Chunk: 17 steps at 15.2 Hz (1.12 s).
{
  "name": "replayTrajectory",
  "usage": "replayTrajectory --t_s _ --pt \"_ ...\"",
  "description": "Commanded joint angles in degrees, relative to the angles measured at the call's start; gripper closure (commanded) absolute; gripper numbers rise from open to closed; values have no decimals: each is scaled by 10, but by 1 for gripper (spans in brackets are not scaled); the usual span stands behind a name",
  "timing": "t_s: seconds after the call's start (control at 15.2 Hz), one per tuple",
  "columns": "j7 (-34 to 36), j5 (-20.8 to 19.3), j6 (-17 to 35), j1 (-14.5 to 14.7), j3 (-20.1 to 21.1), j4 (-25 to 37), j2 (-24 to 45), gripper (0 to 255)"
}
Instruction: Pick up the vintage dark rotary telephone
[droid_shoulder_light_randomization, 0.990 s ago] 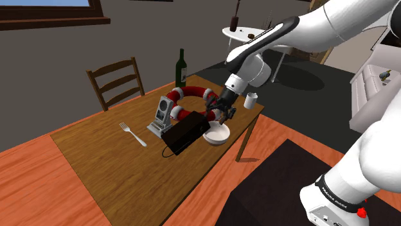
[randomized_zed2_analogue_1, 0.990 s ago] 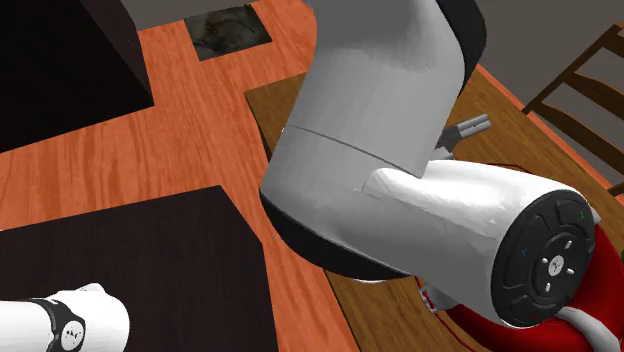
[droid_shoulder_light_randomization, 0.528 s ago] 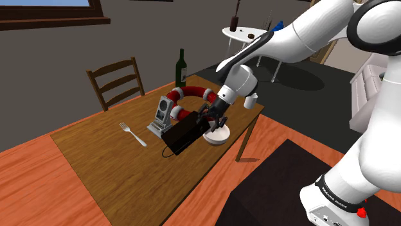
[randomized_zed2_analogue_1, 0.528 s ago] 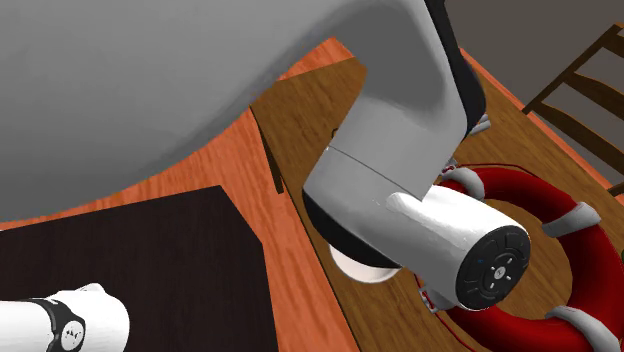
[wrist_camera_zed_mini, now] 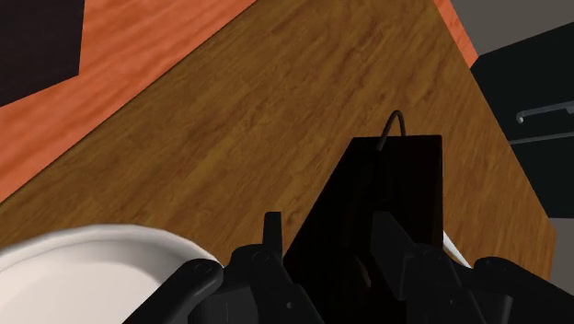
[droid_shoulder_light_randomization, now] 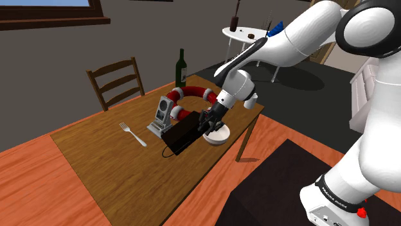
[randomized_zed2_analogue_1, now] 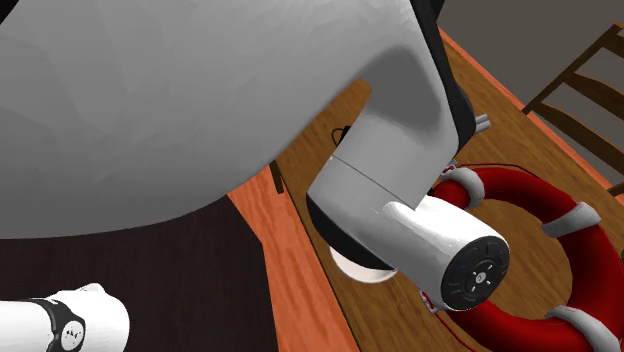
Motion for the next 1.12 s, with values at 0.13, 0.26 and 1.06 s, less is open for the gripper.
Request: replayTrajectory --t_s 0.13,0.26,1.06 --pt "0 0 0 0 0 0 0 255" --pt "0 0 0 0 0 0 0 255" --pt "51 -37 -30 4 -10 -14 -62 255"
